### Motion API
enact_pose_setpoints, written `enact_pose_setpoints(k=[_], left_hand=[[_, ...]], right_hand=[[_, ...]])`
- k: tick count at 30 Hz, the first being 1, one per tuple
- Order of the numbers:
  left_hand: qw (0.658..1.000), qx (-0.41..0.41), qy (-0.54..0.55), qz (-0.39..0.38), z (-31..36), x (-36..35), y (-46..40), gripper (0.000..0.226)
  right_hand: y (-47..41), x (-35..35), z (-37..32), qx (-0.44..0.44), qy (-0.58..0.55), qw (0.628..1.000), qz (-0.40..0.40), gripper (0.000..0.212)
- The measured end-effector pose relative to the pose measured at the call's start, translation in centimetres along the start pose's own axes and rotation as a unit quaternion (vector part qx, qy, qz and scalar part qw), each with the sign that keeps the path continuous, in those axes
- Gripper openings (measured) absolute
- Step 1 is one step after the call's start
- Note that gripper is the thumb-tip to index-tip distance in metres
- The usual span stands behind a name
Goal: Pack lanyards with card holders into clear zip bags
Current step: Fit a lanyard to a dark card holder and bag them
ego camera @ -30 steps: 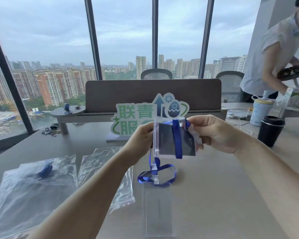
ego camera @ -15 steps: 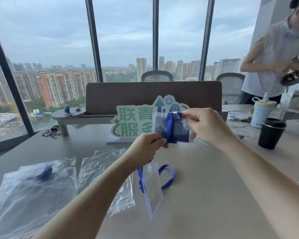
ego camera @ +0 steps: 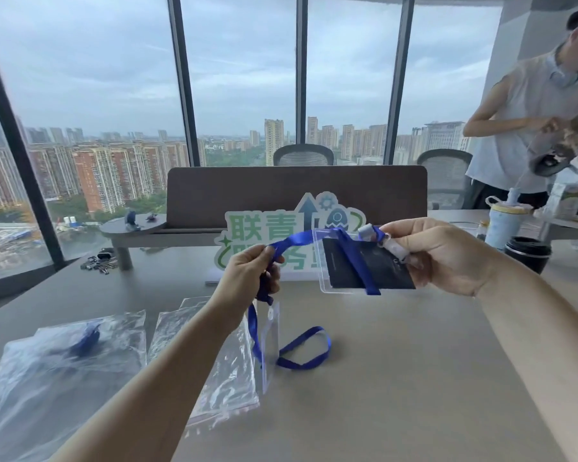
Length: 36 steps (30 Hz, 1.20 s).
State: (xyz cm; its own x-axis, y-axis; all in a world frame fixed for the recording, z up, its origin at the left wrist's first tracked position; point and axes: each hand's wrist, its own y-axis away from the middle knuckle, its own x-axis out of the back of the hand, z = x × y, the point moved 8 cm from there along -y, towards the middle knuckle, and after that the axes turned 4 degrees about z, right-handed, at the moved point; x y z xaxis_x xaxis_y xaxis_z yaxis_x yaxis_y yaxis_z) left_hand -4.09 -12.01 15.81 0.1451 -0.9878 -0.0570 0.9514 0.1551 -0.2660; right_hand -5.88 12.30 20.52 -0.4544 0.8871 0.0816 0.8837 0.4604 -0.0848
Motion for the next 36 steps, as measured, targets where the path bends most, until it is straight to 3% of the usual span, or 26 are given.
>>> enact_pose_setpoints(k=[5, 8, 12, 15, 18, 25, 31, 33, 36], left_hand=[[0.999, -0.014, -0.047, 0.006, 0.0, 0.4, -0.4, 0.029], [0.999, -0.028, -0.042, 0.013, 0.4, 0.6, -0.4, 0.030], [0.996, -0.080, -0.007, 0.037, 2.5, 0.9, -0.3, 0.028], [0.987, -0.110, 0.004, 0.117, 3.4, 2.5, -0.4, 0.029], [0.985, -0.107, -0.003, 0.134, 2.9, 3.1, -0.5, 0.030], [0.997, -0.022, -0.036, 0.067, 0.0, 2.0, -0.7, 0.022], [0.973, 0.012, -0.194, -0.122, -1.6, -1.5, 0.5, 0.017], [0.953, 0.052, -0.224, -0.197, -3.0, -2.5, 1.3, 0.022], [0.940, 0.079, -0.252, -0.214, -6.0, -3.2, 1.5, 0.050]], right_hand=[[0.1, 0.8, 0.3, -0.012, -0.017, 1.000, 0.013, 0.062], [0.1, 1.0, 0.1, -0.009, 0.013, 0.998, 0.066, 0.035], [0.5, 1.8, -0.8, 0.000, 0.186, 0.969, 0.160, 0.019], [0.6, 2.6, -2.0, 0.032, 0.292, 0.927, 0.235, 0.022], [0.8, 3.1, -2.6, 0.061, 0.302, 0.906, 0.291, 0.022], [1.2, 2.0, -3.8, 0.120, 0.166, 0.932, 0.298, 0.019], [1.6, 1.4, -5.7, 0.185, 0.036, 0.933, 0.306, 0.025], [1.5, 0.9, -6.3, 0.196, 0.012, 0.936, 0.291, 0.023], [1.6, 0.4, -6.8, 0.205, -0.005, 0.936, 0.285, 0.026]])
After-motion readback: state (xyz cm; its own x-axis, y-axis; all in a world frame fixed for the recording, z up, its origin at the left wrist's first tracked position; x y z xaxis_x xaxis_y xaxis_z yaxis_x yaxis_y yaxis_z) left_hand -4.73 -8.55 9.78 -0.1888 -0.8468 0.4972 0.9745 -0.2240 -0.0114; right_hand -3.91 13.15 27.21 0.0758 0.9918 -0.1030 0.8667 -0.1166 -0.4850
